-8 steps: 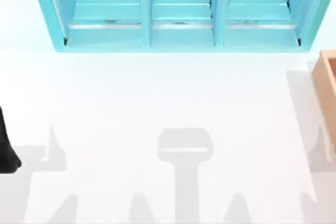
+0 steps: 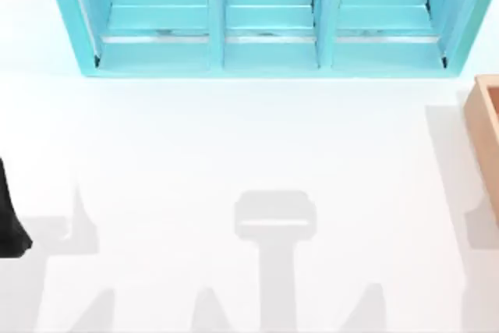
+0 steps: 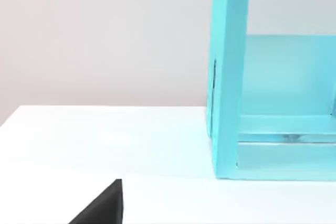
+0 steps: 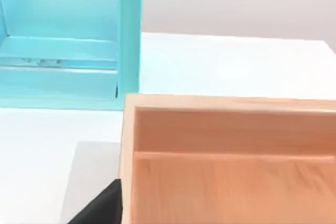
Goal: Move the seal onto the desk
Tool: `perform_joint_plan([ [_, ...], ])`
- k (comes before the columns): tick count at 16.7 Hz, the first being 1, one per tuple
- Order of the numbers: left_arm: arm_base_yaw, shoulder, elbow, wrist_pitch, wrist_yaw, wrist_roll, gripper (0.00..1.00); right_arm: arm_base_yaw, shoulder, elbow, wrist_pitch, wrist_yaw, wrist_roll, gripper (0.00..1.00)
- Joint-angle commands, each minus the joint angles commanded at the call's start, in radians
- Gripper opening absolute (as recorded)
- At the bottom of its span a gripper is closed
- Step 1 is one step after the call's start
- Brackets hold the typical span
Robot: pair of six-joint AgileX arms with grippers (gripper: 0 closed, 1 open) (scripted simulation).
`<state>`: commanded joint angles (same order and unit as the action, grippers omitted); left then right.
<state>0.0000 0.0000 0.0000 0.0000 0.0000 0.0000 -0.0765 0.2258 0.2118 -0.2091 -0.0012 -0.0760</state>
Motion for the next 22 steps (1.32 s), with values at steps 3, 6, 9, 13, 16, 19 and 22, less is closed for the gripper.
perform_joint_plan([
  [3,0.0,0.0,0.0,0.0,0.0,0.0,1.0,-0.055,0.256,0.206,-0.197,-0.001,-0.054,1.0],
  [6,0.0,0.0,0.0,0.0,0.0,0.0,1.0,-0.107,0.585,0.427,-0.408,-0.001,-0.106,1.0],
  [9,0.0,0.0,0.0,0.0,0.0,0.0,1.0,-0.159,0.91,0.637,-0.609,-0.001,-0.156,1.0],
  [13,0.0,0.0,0.0,0.0,0.0,0.0,1.0,-0.227,1.221,0.869,-0.838,-0.001,-0.22,1.0],
  [16,0.0,0.0,0.0,0.0,0.0,0.0,1.0,-0.266,1.344,0.985,-0.955,-0.001,-0.256,1.0],
  [19,0.0,0.0,0.0,0.0,0.0,0.0,1.0,-0.28,1.378,1.022,-0.993,-0.001,-0.269,1.0],
  [22,0.0,0.0,0.0,0.0,0.0,0.0,1.0,-0.28,1.378,1.022,-0.993,-0.001,-0.269,1.0],
])
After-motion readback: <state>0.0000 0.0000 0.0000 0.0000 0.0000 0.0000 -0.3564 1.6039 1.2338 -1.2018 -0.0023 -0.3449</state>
